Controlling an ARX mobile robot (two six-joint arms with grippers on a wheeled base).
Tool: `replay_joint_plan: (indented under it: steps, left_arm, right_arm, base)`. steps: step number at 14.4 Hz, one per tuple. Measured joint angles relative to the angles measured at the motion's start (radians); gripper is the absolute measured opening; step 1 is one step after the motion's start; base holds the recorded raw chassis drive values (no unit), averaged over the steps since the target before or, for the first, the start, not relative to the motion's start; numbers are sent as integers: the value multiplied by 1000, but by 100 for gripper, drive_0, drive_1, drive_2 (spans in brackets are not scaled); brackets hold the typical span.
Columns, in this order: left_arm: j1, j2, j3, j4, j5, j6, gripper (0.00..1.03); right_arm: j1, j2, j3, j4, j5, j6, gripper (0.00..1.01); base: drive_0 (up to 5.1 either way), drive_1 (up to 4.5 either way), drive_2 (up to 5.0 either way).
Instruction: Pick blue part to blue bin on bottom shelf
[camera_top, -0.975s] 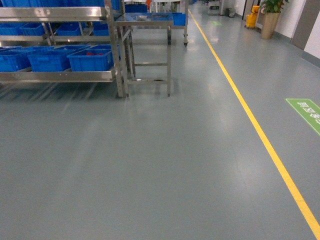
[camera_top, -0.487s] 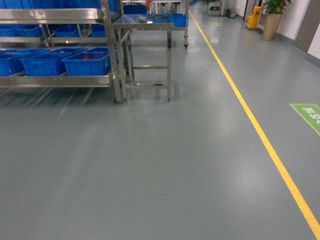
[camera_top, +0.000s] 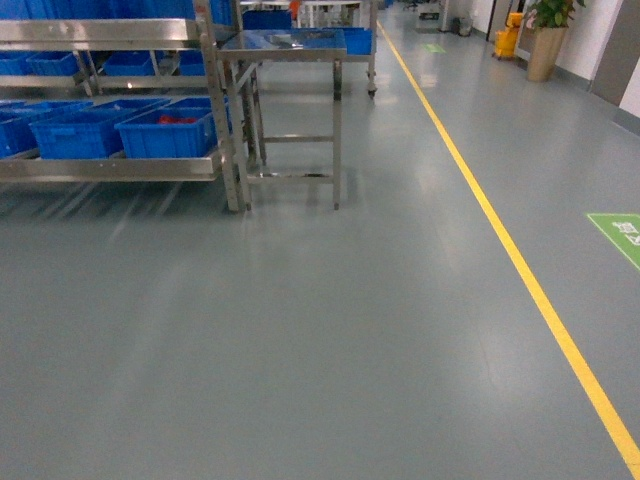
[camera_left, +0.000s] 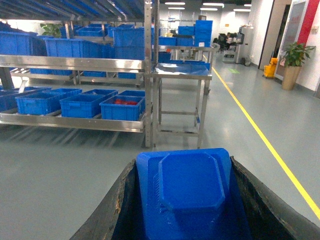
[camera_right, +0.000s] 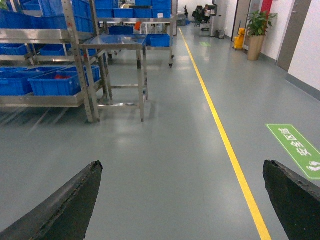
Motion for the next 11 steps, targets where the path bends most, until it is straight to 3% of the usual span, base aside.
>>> replay_joint_plan:
  steps: [11]
  left_arm:
    - [0,0,0,5,0,0,44]
  right_arm:
    - [0,0,0,0,0,0,98]
  base:
    - [-1,431,-432]
